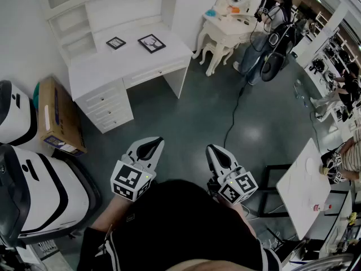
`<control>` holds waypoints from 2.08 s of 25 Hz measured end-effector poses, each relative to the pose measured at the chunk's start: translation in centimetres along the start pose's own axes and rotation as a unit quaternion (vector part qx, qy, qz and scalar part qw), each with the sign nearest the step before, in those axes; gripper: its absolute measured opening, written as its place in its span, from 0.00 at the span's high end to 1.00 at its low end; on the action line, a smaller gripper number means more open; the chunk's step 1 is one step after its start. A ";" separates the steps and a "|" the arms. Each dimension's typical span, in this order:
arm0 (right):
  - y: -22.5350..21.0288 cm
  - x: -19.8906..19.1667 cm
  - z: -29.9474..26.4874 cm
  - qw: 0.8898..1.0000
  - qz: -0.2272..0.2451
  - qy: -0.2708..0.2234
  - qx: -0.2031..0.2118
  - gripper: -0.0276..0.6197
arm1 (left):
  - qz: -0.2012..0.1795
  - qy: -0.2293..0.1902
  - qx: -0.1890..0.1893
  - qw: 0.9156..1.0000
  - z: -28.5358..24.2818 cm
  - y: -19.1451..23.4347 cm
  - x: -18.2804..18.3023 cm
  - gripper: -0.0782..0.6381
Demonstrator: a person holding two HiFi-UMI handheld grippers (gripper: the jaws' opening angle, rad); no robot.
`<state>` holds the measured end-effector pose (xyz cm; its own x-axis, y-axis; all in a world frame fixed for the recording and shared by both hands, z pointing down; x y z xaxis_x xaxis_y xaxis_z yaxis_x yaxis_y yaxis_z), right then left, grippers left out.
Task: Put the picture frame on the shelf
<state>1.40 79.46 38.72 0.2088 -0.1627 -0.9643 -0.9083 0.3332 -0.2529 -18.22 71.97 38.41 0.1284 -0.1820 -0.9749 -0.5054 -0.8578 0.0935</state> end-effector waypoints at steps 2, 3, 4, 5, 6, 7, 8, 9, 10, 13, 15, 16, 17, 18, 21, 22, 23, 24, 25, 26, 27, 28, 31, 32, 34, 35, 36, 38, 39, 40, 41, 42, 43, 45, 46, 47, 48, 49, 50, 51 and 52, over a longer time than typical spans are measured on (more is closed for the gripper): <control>0.1 -0.1 0.0 1.000 -0.003 -0.001 0.000 0.93 | 0.000 0.000 0.000 1.000 0.1 0.0 0.0 0.88; 0.2 -0.1 -0.1 1.000 -0.005 -0.001 0.000 0.93 | 0.000 0.001 -0.001 1.000 0.1 0.1 -0.1 0.88; 0.2 -0.1 -0.2 1.000 -0.005 0.000 0.000 0.93 | 0.000 0.001 -0.001 1.000 0.2 0.1 -0.1 0.88; 0.3 -0.2 -0.3 1.000 -0.006 0.000 0.000 0.93 | 0.000 0.001 0.000 1.000 0.2 0.3 -0.1 0.88; 0.3 -0.2 -0.5 1.000 -0.006 0.000 0.001 0.93 | 0.000 0.002 0.000 1.000 0.3 0.4 -0.1 0.88; 0.4 -0.3 -0.7 1.000 -0.006 0.000 0.003 0.93 | 0.000 0.002 0.001 1.000 0.4 0.6 -0.1 0.88; 0.5 -0.3 -1.0 1.000 -0.006 0.000 0.004 0.93 | 0.000 0.002 0.002 1.000 0.5 0.8 -0.1 0.88; 0.7 -0.4 -1.2 1.000 -0.005 0.000 0.005 0.93 | 0.000 0.003 0.003 1.000 0.7 1.1 -0.1 0.88; 0.9 -0.4 -1.6 1.000 -0.006 0.001 0.005 0.93 | 0.000 0.003 0.003 1.000 0.9 1.4 -0.1 0.88; 1.3 -0.9 -2.8 1.000 -0.016 0.003 0.006 0.93 | 0.000 0.006 0.004 1.000 1.4 2.5 -0.3 0.88; 1.4 -1.2 -3.6 0.999 -0.034 0.004 0.004 0.93 | 0.002 0.007 0.005 1.000 1.8 3.4 -0.4 0.88; 1.5 -1.3 -4.1 0.999 -0.043 0.004 0.000 0.93 | 0.004 0.007 0.004 1.000 2.0 3.7 -0.5 0.88; 1.6 -1.4 -4.4 0.999 -0.049 0.004 -0.004 0.93 | 0.007 0.007 0.003 1.000 2.3 4.1 -0.6 0.88; 1.7 -1.6 -4.8 0.999 -0.052 0.004 -0.008 0.93 | 0.010 0.007 0.001 1.000 2.5 4.4 -0.6 0.88; 2.3 -2.5 -6.0 0.998 -0.061 0.008 -0.017 0.93 | 0.014 0.008 -0.007 1.000 3.3 5.4 -0.8 0.88; 2.6 -2.7 -6.6 0.998 -0.065 0.010 -0.018 0.93 | 0.014 0.009 -0.010 1.000 3.4 5.8 -0.9 0.88; 2.8 -3.0 -7.1 0.997 -0.070 0.012 -0.018 0.93 | 0.014 0.010 -0.014 1.000 3.6 6.1 -0.9 0.88; 3.2 -3.2 -7.7 0.997 -0.074 0.013 -0.017 0.93 | 0.014 0.010 -0.018 1.000 3.8 6.6 -1.0 0.88; 3.5 -3.4 -8.2 0.997 -0.077 0.015 -0.015 0.93 | 0.014 0.012 -0.019 1.000 4.0 7.1 -1.2 0.88; 3.8 -3.6 -8.9 0.997 -0.079 0.017 -0.013 0.93 | 0.015 0.014 -0.018 1.000 4.1 7.7 -1.3 0.88; 4.1 -3.7 -9.5 0.996 -0.081 0.020 -0.010 0.93 | 0.018 0.016 -0.015 1.000 4.2 8.5 -1.4 0.88; 4.2 -3.7 -10.0 0.996 -0.082 0.024 -0.008 0.93 | 0.022 0.016 -0.011 1.000 4.2 9.2 -1.5 0.88; 4.1 -3.8 -11.2 0.996 -0.079 0.033 -0.003 0.93 | 0.031 0.013 -0.001 0.999 3.9 10.8 -1.6 0.88; 3.8 -3.6 -11.7 0.996 -0.079 0.035 -0.002 0.93 | 0.032 0.012 0.001 0.999 3.5 11.2 -1.5 0.88; 3.0 -3.3 -12.7 0.996 -0.083 0.037 -0.002 0.93 | 0.035 0.013 0.005 0.999 2.6 12.1 -1.4 0.88; 2.5 -3.2 -13.3 0.996 -0.086 0.038 0.000 0.93 | 0.037 0.013 0.006 0.999 2.1 12.4 -1.4 0.88; 1.9 -3.3 -13.9 0.995 -0.088 0.038 0.003 0.93 | 0.037 0.013 0.008 0.999 1.6 12.8 -1.3 0.88; 0.7 -3.4 -15.6 0.995 -0.089 0.039 0.015 0.93 | 0.037 0.013 0.014 0.999 0.3 13.8 -1.2 0.88; 0.0 -3.4 -16.5 0.995 -0.089 0.039 0.021 0.93 | 0.037 0.014 0.017 0.999 -0.4 14.4 -1.3 0.88; -0.7 -3.2 -17.6 0.995 -0.088 0.040 0.027 0.93 | 0.036 0.015 0.021 0.999 -1.3 15.1 -1.3 0.88; -1.5 -3.0 -18.7 0.995 -0.086 0.039 0.032 0.93 | 0.036 0.015 0.025 0.999 -2.3 15.9 -1.2 0.88; -2.6 -2.6 -19.8 0.995 -0.085 0.038 0.037 0.93 | 0.036 0.014 0.029 0.999 -3.3 16.7 -0.9 0.88; -3.7 -2.1 -20.9 0.995 -0.083 0.035 0.041 0.93 | 0.036 0.012 0.032 0.999 -4.4 17.5 -0.6 0.88; -5.8 -0.8 -22.9 0.995 -0.080 0.031 0.044 0.93 | 0.034 0.008 0.035 0.999 -6.7 18.8 0.5 0.88; -6.9 -0.3 -23.8 0.995 -0.079 0.030 0.046 0.93 | 0.031 0.007 0.035 0.999 -7.9 19.4 1.1 0.88; -8.0 0.2 -24.7 0.995 -0.079 0.032 0.050 0.93 | 0.027 0.006 0.035 0.999 -9.1 20.0 1.7 0.88; -9.1 0.5 -25.6 0.995 -0.079 0.036 0.056 0.93 | 0.024 0.004 0.036 0.999 -10.4 20.5 2.3 0.88; -10.1 0.7 -26.5 0.994 -0.079 0.042 0.064 0.93 | 0.021 0.002 0.038 0.999 -11.6 21.1 2.8 0.88; -11.0 1.0 -27.4 0.993 -0.078 0.048 0.073 0.93 | 0.021 0.000 0.042 0.999 -12.7 21.7 3.3 0.88; -11.9 1.2 -28.4 0.992 -0.076 0.054 0.080 0.93 | 0.022 -0.003 0.048 0.999 -13.8 22.3 3.7 0.88; -12.9 1.5 -29.3 0.992 -0.075 0.058 0.086 0.93 | 0.025 -0.005 0.053 0.998 -14.9 23.0 3.9 0.88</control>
<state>2.80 47.66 42.86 0.2848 -0.3246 -0.9020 -0.7928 0.4492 -0.4120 -16.60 44.39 39.74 0.0931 -0.2175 -0.9716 -0.5990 -0.7917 0.1198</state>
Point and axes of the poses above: the fingertips, and each gripper's own axes: z backward along the fingers, y to its left, x out of its top, the point moved 5 cm from there along z, backward along the fingers, and after that the axes turned 1 degree about -x, right-handed, at the moved point
